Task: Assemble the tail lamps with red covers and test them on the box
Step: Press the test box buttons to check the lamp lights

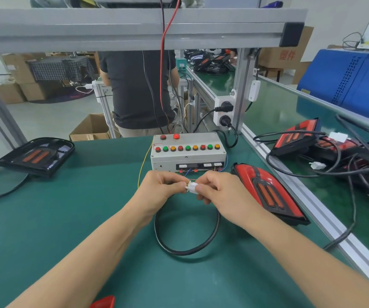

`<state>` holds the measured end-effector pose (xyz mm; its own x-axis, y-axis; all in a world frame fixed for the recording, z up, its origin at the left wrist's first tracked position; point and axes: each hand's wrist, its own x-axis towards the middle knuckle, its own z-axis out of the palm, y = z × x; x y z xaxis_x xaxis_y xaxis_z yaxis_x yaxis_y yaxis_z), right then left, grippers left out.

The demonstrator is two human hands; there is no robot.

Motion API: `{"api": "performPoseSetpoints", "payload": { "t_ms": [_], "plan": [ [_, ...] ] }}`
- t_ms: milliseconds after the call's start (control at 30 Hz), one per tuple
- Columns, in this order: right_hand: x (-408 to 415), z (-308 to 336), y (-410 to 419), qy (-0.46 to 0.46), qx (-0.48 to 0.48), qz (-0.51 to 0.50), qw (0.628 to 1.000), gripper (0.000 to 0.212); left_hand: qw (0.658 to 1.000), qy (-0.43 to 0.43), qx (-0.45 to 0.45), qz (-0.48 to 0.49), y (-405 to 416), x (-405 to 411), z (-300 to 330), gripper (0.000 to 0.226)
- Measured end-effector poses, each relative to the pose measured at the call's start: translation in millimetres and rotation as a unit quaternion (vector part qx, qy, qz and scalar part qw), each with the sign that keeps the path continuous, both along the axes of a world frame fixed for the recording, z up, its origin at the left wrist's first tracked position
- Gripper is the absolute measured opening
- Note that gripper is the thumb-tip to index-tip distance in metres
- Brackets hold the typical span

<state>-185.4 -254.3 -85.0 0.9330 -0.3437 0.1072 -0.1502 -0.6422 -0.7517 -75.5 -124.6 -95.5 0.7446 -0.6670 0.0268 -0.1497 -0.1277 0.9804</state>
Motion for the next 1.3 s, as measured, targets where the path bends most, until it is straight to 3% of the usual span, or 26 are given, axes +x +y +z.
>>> {"api": "performPoseSetpoints", "payload": {
  "t_ms": [67, 133, 200, 267, 367, 433, 500, 633, 800, 900, 1000, 1067, 1167, 1300],
  "plan": [
    [-4, 0, 1, 0.02, -0.088, 0.003, 0.996, 0.023, 0.999, -0.036, 0.037, -0.012, -3, -1, -6, 0.014],
    [-15, 5, -2, -0.042, -0.161, -0.012, 0.986, 0.034, 0.989, -0.107, 0.097, -0.011, -6, 0, -14, 0.014],
    [-32, 16, -12, -0.165, -0.174, -0.082, 0.967, 0.032, 0.972, -0.181, 0.15, 0.006, -6, -1, -21, 0.014],
    [-49, 23, -37, -0.186, -0.16, -0.194, 0.95, 0.03, 0.95, -0.258, 0.176, 0.014, -7, -3, -26, 0.014],
    [-72, 22, -80, 0.032, -0.131, -0.317, 0.939, 0.038, 0.912, -0.348, 0.218, -0.004, -12, -7, -30, 0.015],
    [-81, 13, -92, 0.187, -0.103, -0.323, 0.922, 0.055, 0.889, -0.377, 0.256, -0.041, -17, -7, -29, 0.02],
    [-82, 3, -94, 0.237, -0.044, -0.304, 0.922, 0.065, 0.872, -0.385, 0.288, -0.09, -21, -5, -28, 0.023],
    [-77, -12, -95, 0.155, 0.149, -0.295, 0.931, 0.062, 0.867, -0.368, 0.303, -0.148, -23, -3, -23, 0.023],
    [-71, -19, -91, 0.078, 0.332, -0.248, 0.907, 0.035, 0.89, -0.344, 0.272, -0.124, -24, -5, -15, 0.023],
    [-67, -23, -85, 0.024, 0.452, -0.19, 0.871, 0.042, 0.911, -0.339, 0.228, -0.056, -24, -2, -7, 0.025],
    [-64, -33, -78, -0.025, 0.481, -0.15, 0.864, 0.05, 0.909, -0.352, 0.216, 0.055, -24, 13, 1, 0.031],
    [-63, -39, -74, -0.053, 0.475, -0.144, 0.867, 0.049, 0.888, -0.359, 0.267, 0.104, -24, 30, 2, 0.043],
    [-63, -44, -74, -0.068, 0.468, -0.152, 0.868, 0.058, 0.866, -0.338, 0.339, 0.141, -21, 54, 2, 0.061],
    [-64, -45, -73, -0.065, 0.476, -0.155, 0.863, 0.058, 0.849, -0.335, 0.382, 0.145, -20, 73, -3, 0.066]
  ]
}}
